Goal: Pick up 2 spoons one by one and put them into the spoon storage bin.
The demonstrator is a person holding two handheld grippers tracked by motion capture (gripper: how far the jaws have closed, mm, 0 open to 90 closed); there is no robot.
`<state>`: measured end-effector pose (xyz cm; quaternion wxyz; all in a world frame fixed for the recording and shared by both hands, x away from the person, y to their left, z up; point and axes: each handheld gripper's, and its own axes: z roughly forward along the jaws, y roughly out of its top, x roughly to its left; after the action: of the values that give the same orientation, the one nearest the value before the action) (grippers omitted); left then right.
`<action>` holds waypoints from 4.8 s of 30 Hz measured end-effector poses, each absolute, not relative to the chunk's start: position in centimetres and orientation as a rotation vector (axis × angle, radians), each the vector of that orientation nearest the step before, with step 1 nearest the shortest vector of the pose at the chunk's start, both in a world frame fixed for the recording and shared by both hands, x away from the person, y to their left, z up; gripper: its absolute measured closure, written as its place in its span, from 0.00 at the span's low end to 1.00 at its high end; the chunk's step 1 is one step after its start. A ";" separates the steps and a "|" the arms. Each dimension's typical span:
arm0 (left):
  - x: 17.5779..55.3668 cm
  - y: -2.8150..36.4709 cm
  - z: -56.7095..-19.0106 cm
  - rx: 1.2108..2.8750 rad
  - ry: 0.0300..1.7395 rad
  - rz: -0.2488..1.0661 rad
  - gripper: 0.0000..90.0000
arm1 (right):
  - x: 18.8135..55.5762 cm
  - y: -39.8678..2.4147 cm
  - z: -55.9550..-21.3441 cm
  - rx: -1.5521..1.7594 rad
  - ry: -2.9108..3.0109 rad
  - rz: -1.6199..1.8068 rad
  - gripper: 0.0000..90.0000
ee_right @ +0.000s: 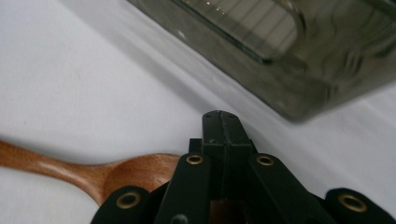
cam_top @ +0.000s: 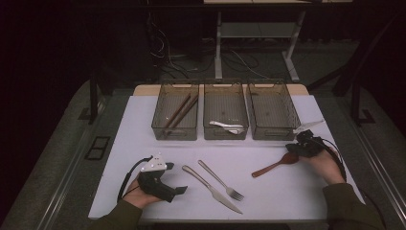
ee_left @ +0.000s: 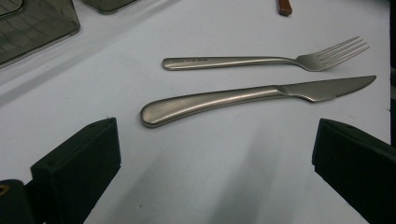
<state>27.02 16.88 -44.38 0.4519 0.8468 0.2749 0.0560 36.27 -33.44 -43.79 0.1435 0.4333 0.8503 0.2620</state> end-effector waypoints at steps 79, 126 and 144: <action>27.0 16.7 -44.4 2.096 0.671 0.138 0.00 | 31.2 -36.3 -41.8 1.120 2.514 1.207 0.92; 27.0 16.6 -44.5 2.095 0.673 0.132 0.00 | 36.1 -30.7 -35.9 1.175 2.299 1.253 0.92; 27.1 16.6 -44.5 2.094 0.669 0.127 0.00 | 39.7 -26.3 -36.4 1.194 2.279 1.196 0.92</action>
<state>27.06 16.62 -44.48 0.4527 0.8479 0.2711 0.0516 39.73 -26.25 -36.42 0.1513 0.4160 0.7940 0.4168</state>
